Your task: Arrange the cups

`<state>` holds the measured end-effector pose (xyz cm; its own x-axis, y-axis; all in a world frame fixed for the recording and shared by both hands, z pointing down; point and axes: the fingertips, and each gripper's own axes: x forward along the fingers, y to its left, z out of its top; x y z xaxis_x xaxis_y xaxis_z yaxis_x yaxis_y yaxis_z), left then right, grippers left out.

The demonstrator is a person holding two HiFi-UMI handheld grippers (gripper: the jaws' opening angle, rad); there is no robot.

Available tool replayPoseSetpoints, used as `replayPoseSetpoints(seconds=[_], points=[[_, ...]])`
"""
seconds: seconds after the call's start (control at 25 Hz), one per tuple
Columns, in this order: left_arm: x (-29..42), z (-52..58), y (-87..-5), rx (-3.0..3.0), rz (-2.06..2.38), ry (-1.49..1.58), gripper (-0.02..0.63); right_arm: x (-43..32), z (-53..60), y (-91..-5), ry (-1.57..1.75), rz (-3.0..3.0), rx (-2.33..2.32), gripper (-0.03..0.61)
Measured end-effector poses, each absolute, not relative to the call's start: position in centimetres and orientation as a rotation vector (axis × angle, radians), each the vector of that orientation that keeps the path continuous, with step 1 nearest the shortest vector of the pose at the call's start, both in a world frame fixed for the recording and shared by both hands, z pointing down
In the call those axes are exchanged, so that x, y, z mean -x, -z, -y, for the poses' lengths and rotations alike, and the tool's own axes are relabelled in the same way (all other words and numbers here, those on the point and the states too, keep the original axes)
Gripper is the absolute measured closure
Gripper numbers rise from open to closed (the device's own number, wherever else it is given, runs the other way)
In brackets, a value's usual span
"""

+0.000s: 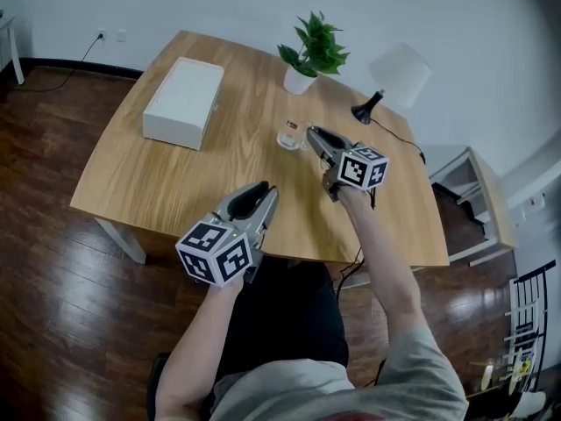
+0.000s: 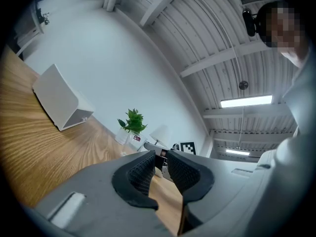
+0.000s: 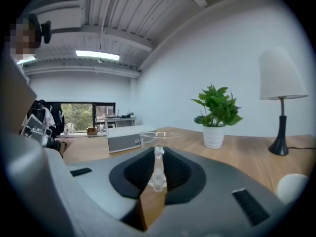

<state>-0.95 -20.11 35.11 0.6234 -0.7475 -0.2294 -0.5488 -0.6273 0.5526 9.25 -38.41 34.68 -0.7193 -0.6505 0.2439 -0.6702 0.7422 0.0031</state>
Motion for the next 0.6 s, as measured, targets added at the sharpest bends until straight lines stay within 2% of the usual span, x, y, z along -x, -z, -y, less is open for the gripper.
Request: replayPoseSetpoints(seconds=[0.4,0.6], points=[[1.5,20.5,-35.2,-2.346,0.982,0.680,0.548,5.0,40.1,-28.1,-0.050,2.931,-0.816,0.514],[1.7,20.6,-35.1,-2.317,0.964,0.725,0.548,12.5,40.6,-28.6,-0.018,2.946,-0.701,0.514]])
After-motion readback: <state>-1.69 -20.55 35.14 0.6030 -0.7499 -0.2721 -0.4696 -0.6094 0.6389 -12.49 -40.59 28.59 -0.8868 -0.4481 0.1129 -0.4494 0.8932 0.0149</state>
